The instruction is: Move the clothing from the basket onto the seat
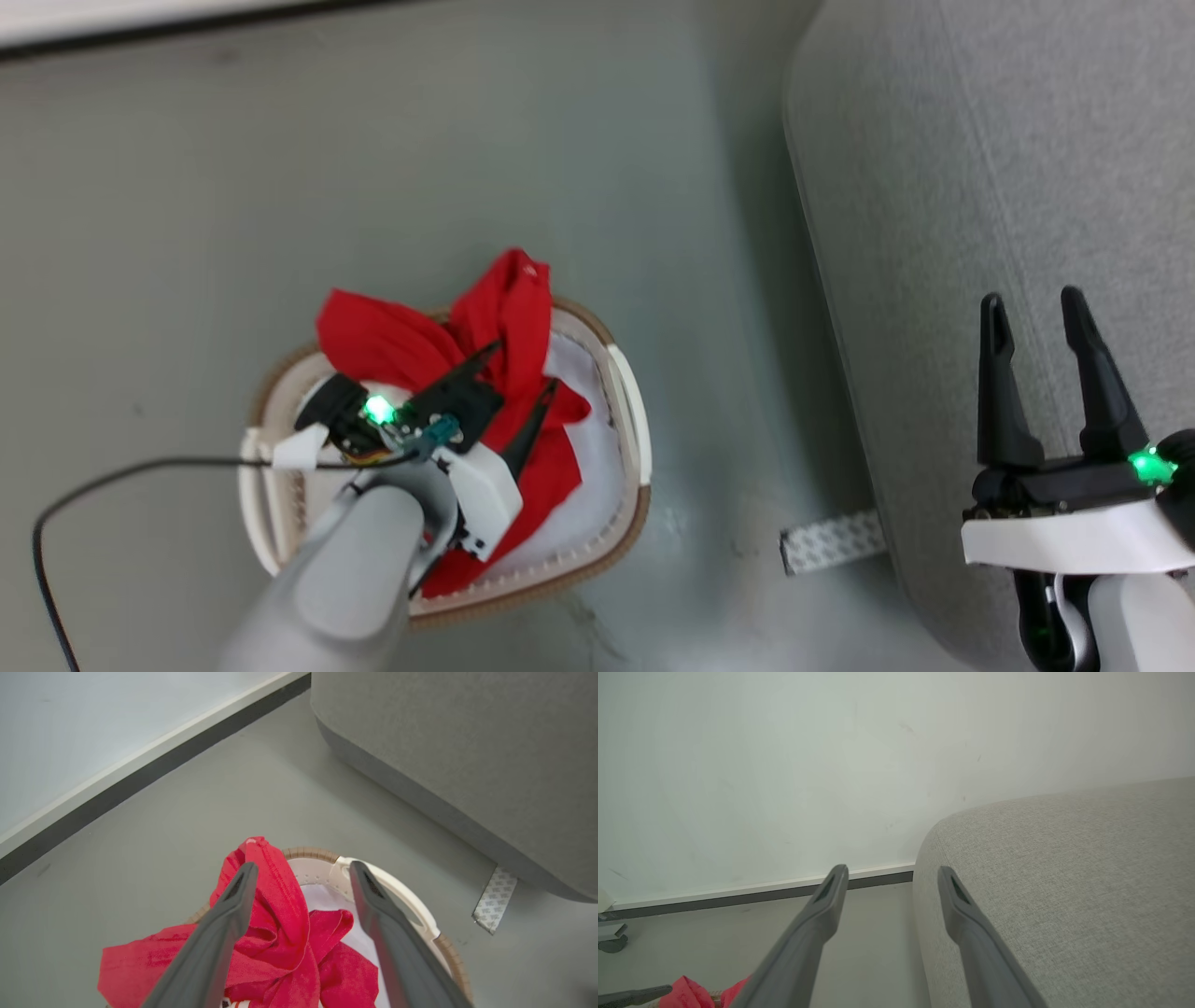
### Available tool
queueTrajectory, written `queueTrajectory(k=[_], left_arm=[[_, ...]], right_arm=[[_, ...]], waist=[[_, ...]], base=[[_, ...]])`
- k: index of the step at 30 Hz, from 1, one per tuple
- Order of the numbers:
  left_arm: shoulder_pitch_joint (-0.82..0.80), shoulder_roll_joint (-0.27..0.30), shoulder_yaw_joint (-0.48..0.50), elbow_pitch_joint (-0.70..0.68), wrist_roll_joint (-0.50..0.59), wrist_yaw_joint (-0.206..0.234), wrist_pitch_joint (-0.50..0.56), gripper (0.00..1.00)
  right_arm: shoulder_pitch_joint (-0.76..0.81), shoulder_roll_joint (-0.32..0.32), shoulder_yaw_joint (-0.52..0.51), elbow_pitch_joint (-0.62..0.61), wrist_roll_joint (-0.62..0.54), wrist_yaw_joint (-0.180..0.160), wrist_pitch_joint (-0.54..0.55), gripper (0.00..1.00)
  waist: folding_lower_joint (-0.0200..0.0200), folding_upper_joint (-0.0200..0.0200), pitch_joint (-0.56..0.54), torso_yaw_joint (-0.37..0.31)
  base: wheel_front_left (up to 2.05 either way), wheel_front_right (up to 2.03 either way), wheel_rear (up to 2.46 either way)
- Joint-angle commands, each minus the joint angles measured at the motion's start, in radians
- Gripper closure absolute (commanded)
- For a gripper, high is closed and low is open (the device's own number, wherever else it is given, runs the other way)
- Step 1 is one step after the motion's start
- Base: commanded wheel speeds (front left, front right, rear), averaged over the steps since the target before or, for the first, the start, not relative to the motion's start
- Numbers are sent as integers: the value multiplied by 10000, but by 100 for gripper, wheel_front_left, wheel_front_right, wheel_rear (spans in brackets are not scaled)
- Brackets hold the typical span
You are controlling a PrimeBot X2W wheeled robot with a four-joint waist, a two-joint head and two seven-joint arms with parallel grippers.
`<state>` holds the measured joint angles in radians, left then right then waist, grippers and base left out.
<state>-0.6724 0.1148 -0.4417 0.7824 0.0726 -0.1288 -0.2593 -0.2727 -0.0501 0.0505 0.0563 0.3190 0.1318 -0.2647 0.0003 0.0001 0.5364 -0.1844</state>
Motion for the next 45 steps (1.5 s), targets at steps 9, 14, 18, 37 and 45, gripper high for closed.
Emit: queueTrajectory(k=[9,14,18,37,45], left_arm=[[-1731,435,-581,2140,537,162,544,0],[-2202,432,-645,2859,588,413,592,0],[-2552,504,-573,3332,526,866,703,0],[-2904,198,-232,4455,-367,1071,136,100],[-1507,-321,588,3380,-1703,702,-61,100]], right_arm=[[-578,-6,37,-262,444,-21,5,0],[-607,-6,62,-293,579,-21,3,0],[-696,-6,77,-383,663,-21,5,0],[-640,-11,35,-174,321,-21,3,0],[91,-11,-284,269,-67,-21,5,0]], waist=[[-3,-1,1886,-813],[-3,-1,2291,-932],[-3,-1,2637,-1034],[-3,-1,2531,-746],[-3,-1,168,39]], base=[[0,0,0],[0,0,0],[0,0,0],[0,0,0],[0,0,0]])
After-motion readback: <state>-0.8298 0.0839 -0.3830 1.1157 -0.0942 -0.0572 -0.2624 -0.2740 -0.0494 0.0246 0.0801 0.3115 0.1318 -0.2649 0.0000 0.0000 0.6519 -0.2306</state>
